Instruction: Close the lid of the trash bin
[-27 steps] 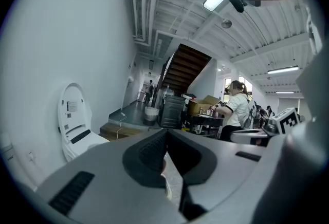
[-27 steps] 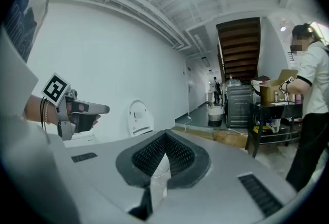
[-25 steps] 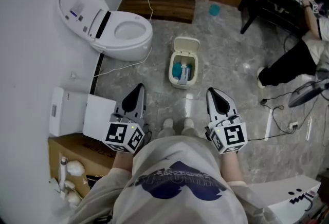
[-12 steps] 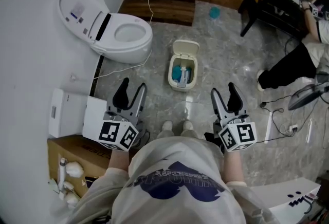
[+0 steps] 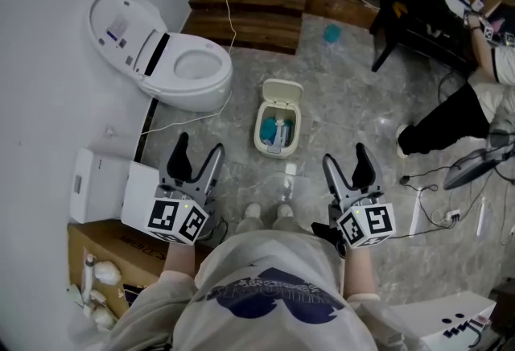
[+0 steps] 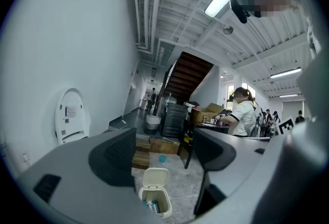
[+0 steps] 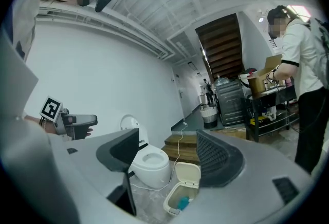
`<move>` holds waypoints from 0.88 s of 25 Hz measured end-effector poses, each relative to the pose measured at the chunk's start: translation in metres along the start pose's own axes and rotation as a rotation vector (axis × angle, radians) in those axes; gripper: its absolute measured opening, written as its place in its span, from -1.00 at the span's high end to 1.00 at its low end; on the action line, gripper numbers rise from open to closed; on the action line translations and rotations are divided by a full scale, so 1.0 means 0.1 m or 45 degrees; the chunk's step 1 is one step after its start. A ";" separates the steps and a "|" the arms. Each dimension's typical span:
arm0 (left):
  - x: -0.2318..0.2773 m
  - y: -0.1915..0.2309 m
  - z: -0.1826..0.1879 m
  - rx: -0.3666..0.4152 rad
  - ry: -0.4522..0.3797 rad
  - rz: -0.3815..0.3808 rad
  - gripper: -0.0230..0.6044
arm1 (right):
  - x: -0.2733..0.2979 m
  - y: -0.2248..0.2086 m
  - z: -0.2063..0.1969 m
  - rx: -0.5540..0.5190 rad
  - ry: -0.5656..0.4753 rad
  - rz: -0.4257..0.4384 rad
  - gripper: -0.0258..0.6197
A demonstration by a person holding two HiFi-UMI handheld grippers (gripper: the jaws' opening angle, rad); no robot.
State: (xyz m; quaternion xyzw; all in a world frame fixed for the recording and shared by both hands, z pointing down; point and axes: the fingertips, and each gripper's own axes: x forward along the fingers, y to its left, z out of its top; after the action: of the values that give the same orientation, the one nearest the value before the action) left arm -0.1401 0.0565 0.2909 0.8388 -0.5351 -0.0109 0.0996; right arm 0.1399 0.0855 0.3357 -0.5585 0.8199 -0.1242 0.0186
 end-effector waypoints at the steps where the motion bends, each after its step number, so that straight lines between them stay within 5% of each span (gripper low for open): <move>1: 0.04 -0.03 -0.01 -0.001 0.004 0.002 -0.11 | 0.02 -0.04 0.01 0.000 0.001 0.011 -0.12; 11: 0.58 -0.19 0.09 0.016 -0.016 0.043 -0.11 | 0.34 -0.25 0.03 -0.019 0.071 0.151 -0.12; 17: 0.78 0.26 0.05 0.036 0.023 0.069 -0.11 | 0.89 -0.17 -0.09 -0.029 0.109 0.166 -0.12; 22: 1.09 0.69 -0.01 0.003 0.061 0.000 -0.11 | 1.47 -0.15 -0.24 -0.087 0.157 0.107 -0.13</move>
State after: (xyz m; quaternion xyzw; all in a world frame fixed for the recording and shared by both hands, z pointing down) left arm -0.1557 -0.0697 0.3137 0.8390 -0.5325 0.0100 0.1114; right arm 0.0946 -0.0508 0.3778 -0.5152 0.8460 -0.1295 -0.0459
